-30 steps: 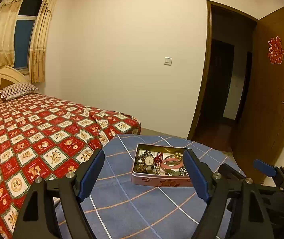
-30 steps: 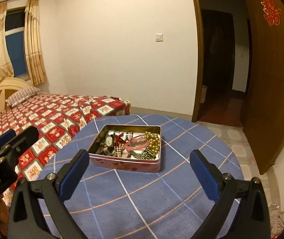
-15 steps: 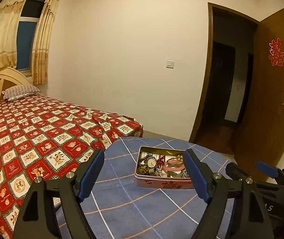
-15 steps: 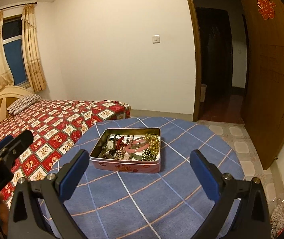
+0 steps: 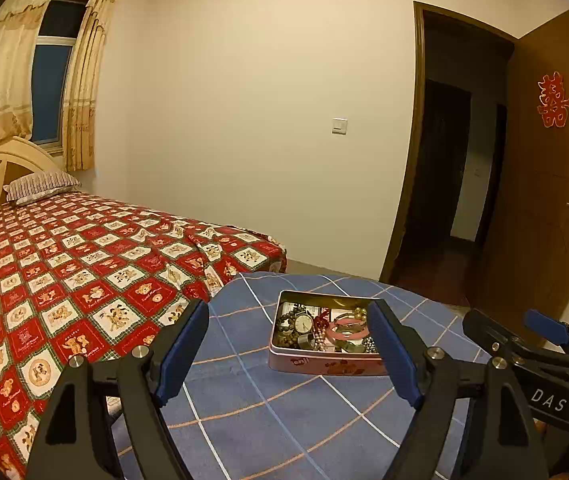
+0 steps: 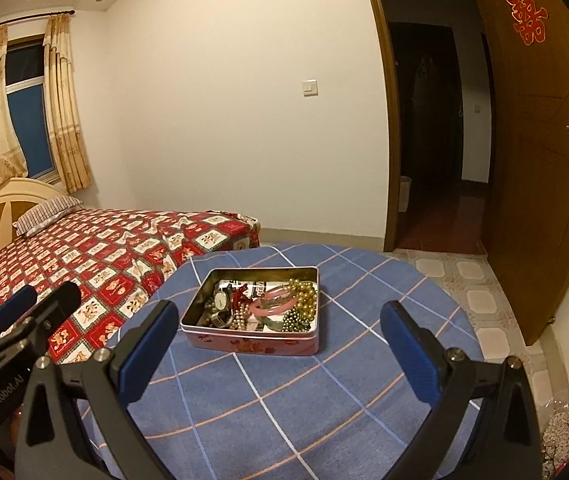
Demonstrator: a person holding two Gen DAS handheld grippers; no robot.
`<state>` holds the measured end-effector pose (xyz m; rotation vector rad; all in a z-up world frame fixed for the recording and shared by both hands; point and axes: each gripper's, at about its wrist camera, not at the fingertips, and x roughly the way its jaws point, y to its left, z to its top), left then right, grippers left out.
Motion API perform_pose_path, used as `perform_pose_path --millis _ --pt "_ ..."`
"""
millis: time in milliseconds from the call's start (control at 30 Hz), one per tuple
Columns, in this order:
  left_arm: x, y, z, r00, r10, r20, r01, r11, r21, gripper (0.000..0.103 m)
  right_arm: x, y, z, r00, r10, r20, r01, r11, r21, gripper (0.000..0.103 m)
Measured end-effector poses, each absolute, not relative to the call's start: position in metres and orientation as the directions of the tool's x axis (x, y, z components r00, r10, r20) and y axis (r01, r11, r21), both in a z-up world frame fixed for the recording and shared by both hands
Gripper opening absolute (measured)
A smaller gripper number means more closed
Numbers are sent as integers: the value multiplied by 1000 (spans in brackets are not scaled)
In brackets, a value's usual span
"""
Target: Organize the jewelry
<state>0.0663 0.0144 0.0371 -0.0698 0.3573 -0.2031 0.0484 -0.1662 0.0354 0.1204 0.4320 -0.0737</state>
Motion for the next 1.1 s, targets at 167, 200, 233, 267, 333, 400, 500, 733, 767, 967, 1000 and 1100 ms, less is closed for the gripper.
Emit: perform_pose_path --millis 167,200,233,267,333,400,500,733,767,967,1000,1100 --pt "64 13 38 919 -207 -336 185 978 -99 81 48 -166 36 906 -47 -422 98 990 100 103" --pt "64 13 38 920 -206 -334 183 978 -98 81 48 -166 36 906 -47 -422 98 990 100 103" --pt "64 14 39 921 -204 -332 182 978 -97 81 48 -166 37 907 -49 -419 100 990 100 103" --pt "64 14 39 922 -202 -331 181 979 -95 81 47 -166 37 908 -50 -417 101 990 101 103" --pt "64 14 39 923 -200 -329 178 979 -94 82 46 -166 39 908 -50 -415 101 990 101 103" --pt "63 13 39 923 -199 -329 179 980 -92 82 47 -166 39 909 -53 -414 103 990 101 103" --pt "62 12 40 926 -192 -326 174 981 -84 82 46 -166 39 909 -54 -413 104 989 101 103" --pt "66 11 39 937 -110 -332 100 994 -47 82 46 -169 41 912 -67 -406 116 988 98 103" --pt "67 11 38 938 -94 -335 86 995 -41 82 45 -169 41 912 -69 -404 118 988 98 103" --pt "67 18 36 939 -77 -334 57 996 -69 82 46 -170 41 912 -71 -405 121 988 100 103" --pt "68 18 36 939 -75 -336 55 996 -70 82 46 -170 41 911 -71 -406 121 988 100 103" --pt "69 15 34 931 -88 -354 73 996 -55 82 47 -170 40 908 -69 -414 119 988 97 103"
